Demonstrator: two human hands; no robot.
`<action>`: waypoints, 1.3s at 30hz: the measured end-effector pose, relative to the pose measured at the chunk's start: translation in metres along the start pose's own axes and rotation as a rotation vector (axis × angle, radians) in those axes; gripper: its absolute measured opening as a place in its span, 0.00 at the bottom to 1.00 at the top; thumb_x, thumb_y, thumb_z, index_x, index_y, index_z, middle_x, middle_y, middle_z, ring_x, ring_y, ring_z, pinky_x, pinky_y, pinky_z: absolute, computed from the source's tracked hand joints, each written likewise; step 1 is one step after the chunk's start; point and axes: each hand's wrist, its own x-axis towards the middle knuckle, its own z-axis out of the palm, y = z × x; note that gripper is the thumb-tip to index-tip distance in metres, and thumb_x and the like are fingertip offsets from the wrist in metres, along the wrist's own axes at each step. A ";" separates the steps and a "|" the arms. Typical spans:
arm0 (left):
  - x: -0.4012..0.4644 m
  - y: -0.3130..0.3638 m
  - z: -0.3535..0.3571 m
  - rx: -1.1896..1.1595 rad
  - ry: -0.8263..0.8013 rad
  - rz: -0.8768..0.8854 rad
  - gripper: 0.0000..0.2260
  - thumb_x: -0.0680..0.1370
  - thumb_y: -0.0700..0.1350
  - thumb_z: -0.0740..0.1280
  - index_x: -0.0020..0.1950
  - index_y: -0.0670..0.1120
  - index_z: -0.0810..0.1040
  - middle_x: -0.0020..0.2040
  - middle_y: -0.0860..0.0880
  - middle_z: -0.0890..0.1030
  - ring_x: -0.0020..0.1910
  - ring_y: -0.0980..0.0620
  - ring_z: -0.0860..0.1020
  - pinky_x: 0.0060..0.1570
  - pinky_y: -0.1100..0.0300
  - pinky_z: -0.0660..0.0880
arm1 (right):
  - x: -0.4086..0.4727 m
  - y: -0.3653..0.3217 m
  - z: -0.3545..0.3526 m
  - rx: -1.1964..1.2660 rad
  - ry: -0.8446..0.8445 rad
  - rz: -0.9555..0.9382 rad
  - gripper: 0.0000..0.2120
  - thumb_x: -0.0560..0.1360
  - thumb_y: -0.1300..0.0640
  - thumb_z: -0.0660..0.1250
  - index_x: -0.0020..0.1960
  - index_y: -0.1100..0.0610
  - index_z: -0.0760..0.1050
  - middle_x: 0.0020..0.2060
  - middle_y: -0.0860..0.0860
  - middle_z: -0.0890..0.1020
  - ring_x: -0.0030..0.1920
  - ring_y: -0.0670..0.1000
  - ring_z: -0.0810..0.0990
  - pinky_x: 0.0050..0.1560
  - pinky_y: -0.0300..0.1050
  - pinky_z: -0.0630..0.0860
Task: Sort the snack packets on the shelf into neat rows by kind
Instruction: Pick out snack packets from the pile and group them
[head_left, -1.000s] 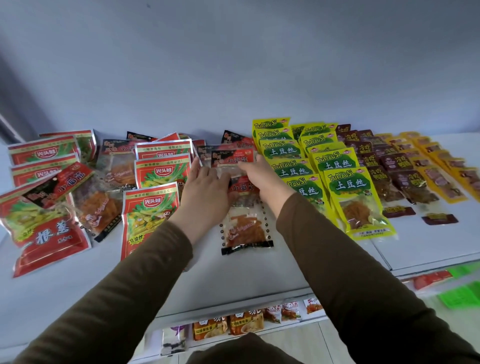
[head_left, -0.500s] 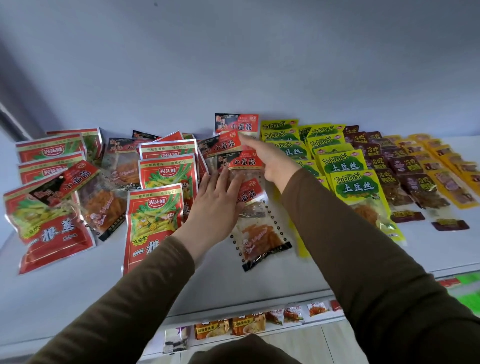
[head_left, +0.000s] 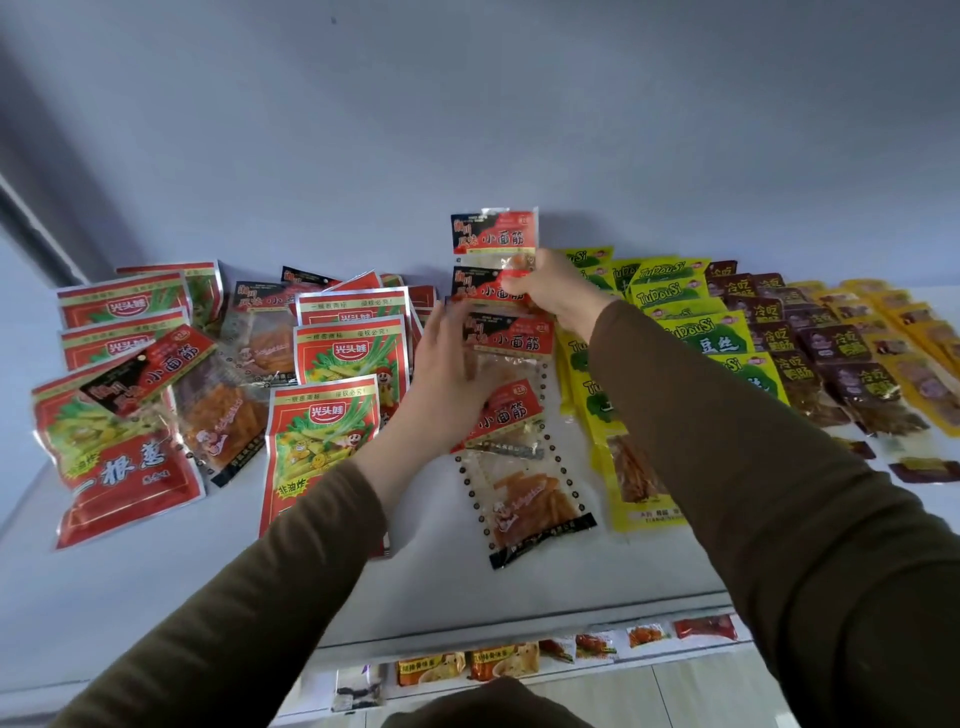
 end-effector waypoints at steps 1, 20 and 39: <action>0.010 0.007 -0.003 -0.187 0.055 -0.088 0.30 0.81 0.42 0.68 0.79 0.52 0.59 0.77 0.45 0.65 0.76 0.41 0.67 0.70 0.47 0.73 | 0.000 0.001 -0.002 0.001 -0.004 -0.012 0.14 0.77 0.60 0.72 0.61 0.57 0.75 0.54 0.49 0.81 0.52 0.47 0.79 0.57 0.44 0.76; 0.106 -0.008 0.000 -0.549 0.070 -0.485 0.18 0.82 0.28 0.55 0.55 0.46 0.79 0.50 0.44 0.78 0.36 0.54 0.73 0.33 0.62 0.71 | 0.002 0.015 -0.026 0.235 0.031 0.013 0.18 0.78 0.65 0.69 0.66 0.55 0.77 0.66 0.52 0.79 0.68 0.54 0.74 0.74 0.56 0.65; 0.125 -0.017 0.006 -0.887 0.178 -0.482 0.17 0.78 0.55 0.72 0.56 0.42 0.79 0.47 0.44 0.88 0.49 0.43 0.87 0.56 0.46 0.83 | -0.011 0.029 -0.018 0.319 0.116 0.088 0.24 0.78 0.42 0.69 0.66 0.57 0.73 0.54 0.43 0.75 0.58 0.48 0.74 0.51 0.42 0.69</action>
